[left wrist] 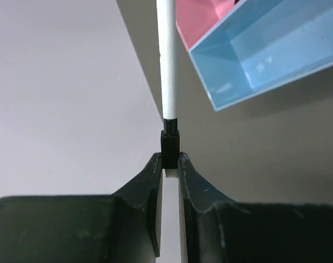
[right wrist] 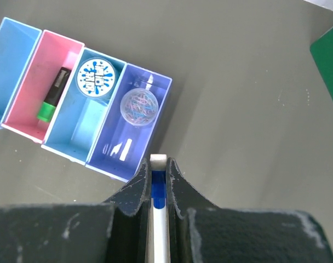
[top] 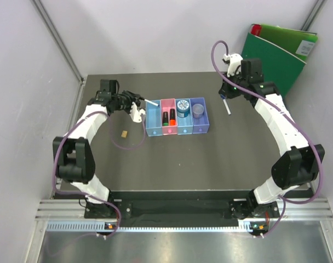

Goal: Sort the stationery into containers
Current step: Pick up the pen from the center of the board.

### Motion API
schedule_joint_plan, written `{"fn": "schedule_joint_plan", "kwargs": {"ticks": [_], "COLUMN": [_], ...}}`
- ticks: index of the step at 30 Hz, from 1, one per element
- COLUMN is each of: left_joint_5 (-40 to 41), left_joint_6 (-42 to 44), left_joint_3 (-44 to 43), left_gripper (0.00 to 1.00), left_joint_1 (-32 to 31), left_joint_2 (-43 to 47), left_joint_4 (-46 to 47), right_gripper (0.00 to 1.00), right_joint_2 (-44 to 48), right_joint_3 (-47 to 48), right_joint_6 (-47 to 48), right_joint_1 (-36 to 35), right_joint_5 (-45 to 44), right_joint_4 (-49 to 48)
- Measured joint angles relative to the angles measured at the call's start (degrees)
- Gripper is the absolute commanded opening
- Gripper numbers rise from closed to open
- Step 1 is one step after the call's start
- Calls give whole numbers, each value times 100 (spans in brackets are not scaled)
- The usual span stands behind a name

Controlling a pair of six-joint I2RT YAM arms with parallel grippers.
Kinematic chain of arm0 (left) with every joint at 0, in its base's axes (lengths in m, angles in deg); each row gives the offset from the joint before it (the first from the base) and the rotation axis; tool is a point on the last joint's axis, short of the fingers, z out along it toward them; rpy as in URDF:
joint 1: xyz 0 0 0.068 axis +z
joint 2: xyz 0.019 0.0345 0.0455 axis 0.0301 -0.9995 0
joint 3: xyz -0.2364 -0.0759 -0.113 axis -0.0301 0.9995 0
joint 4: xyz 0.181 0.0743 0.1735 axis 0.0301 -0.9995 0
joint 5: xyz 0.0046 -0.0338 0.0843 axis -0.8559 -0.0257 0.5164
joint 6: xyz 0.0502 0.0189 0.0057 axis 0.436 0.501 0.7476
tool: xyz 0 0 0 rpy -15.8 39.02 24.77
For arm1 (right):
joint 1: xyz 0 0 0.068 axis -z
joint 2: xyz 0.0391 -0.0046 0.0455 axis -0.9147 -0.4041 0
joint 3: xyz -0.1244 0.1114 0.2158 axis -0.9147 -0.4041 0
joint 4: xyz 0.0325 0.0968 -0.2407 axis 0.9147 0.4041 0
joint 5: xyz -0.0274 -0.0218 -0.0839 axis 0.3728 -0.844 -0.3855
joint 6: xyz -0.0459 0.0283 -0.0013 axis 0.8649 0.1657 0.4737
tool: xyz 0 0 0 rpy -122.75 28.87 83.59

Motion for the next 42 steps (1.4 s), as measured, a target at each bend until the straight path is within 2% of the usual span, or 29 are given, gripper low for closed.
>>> {"fn": "schedule_joint_plan", "kwargs": {"ticks": [8, 14, 19, 26, 33, 42], "left_joint_5": [-931, -1397, -1770, -2435, -3005, -3320], "left_joint_6": [166, 216, 234, 247, 251, 251], "left_joint_3": [-190, -24, 831, 1646, 2022, 2347], "left_gripper": [0, 0, 0, 0, 0, 0], "left_joint_1": [-33, -55, 57, 540, 909, 1139], "left_joint_2": [-763, -807, -247, 1097, 1937, 2273], "left_joint_4": [-20, 293, 468, 382, 269, 61], "right_gripper": [8, 7, 6, 5, 4, 4], "right_joint_2": [-197, -807, -1880, -3195, -3840, -4347], "right_joint_3": [144, 476, 1340, 2337, 2822, 3091], "right_joint_6": [-332, -925, -1427, -1904, -2260, -2435], "right_joint_1": [-107, -562, -1038, -1659, -2181, -2597], "right_joint_5": [396, 997, 1342, 1416, 1451, 1443], "right_joint_4": [-52, -616, -1056, -1569, -1974, -2332]}}
